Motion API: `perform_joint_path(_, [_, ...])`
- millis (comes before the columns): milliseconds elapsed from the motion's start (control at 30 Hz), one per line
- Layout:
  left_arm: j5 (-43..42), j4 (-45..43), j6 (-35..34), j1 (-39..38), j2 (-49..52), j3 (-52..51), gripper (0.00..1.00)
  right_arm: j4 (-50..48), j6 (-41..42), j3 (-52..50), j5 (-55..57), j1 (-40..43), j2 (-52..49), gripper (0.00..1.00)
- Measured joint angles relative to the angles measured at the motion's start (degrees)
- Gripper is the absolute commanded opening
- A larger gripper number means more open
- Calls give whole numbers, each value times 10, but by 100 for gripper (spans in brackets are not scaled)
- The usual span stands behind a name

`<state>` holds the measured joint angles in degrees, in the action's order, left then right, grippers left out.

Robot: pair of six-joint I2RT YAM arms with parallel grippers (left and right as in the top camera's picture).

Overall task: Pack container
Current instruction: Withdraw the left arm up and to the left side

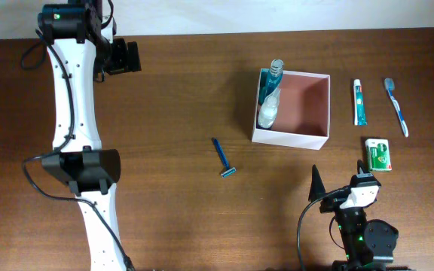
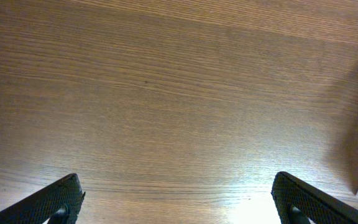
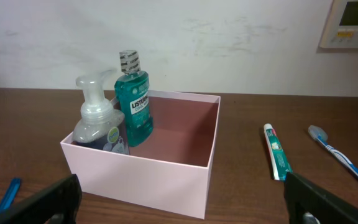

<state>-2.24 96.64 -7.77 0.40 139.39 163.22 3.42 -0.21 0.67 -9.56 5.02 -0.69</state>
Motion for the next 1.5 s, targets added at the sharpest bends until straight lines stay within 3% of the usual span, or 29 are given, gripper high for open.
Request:
perform_joint_path(267, [93, 0, 0, 5, 0, 0, 99, 0, 0, 0, 0, 0, 0, 99])
perform_joint_path(567, [126, 0, 0, 63, 0, -1, 99, 0, 0, 0, 0, 0, 0, 99])
perform_joint_path(933, [42, 0, 0, 94, 0, -3, 99, 0, 0, 0, 0, 0, 0, 99])
perform_joint_path(1300, [16, 0, 0, 94, 0, -130, 99, 0, 0, 0, 0, 0, 0, 99])
perform_joint_path(1500, [-47, 0, 9, 94, 0, -138, 99, 0, 0, 0, 0, 0, 0, 99])
